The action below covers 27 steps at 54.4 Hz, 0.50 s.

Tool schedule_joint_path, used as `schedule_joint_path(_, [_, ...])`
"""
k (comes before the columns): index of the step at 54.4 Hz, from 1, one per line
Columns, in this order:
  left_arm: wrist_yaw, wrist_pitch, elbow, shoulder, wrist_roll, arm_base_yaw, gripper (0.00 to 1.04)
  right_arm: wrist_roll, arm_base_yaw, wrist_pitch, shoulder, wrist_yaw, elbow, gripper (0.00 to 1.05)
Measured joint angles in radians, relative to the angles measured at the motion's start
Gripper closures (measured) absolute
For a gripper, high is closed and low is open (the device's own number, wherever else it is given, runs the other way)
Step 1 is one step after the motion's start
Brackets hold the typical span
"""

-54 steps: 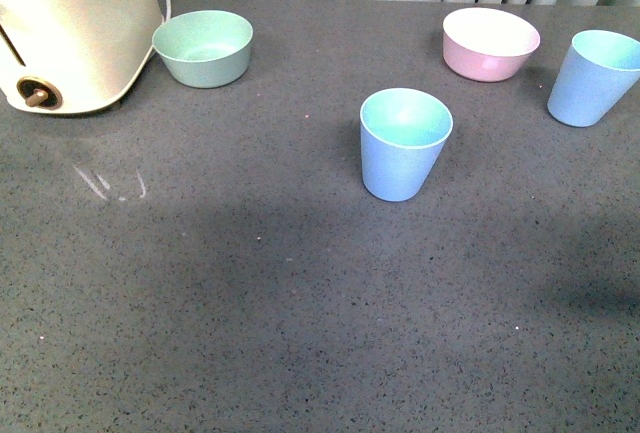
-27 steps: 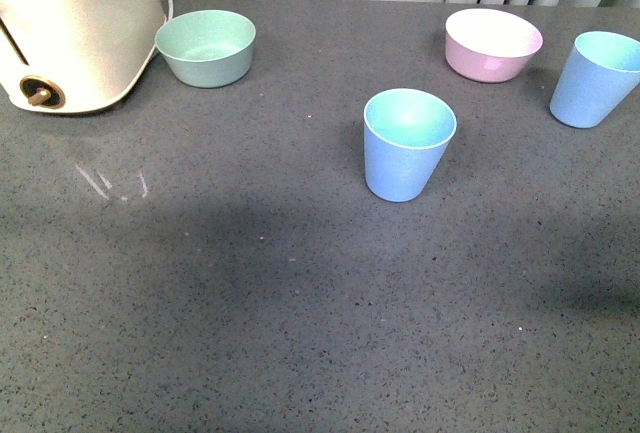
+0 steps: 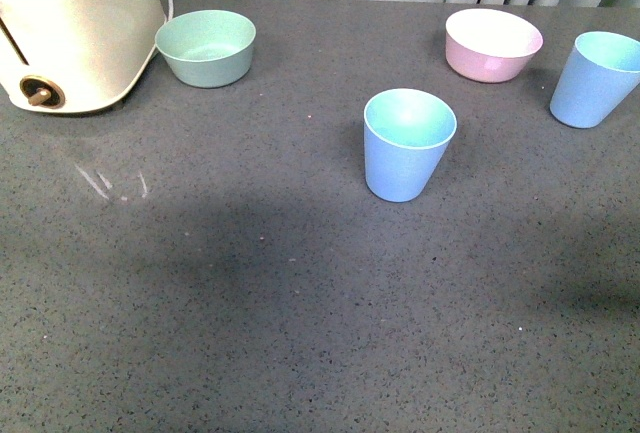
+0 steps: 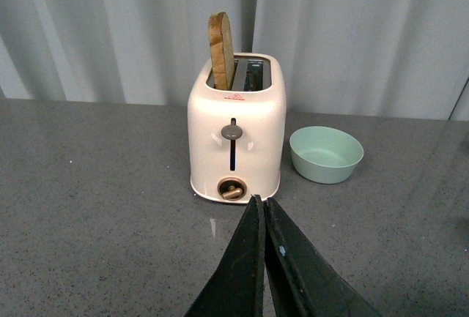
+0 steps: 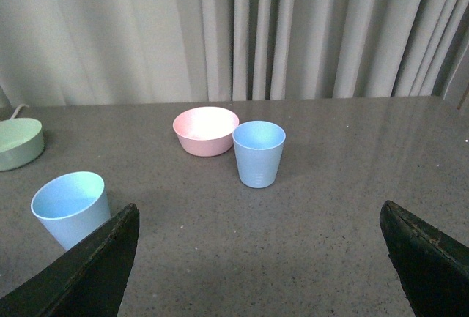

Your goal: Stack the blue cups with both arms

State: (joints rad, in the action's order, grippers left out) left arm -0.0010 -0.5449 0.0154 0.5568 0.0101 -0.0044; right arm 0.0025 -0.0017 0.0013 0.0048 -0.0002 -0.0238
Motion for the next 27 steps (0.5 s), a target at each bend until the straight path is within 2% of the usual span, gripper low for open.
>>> schedule_joint_path(27, [0.0,0.235,0.0,-0.248,0.0,0.0,1.03,0.0,0.0,0.0,0.0,0.0,0.0,0.09])
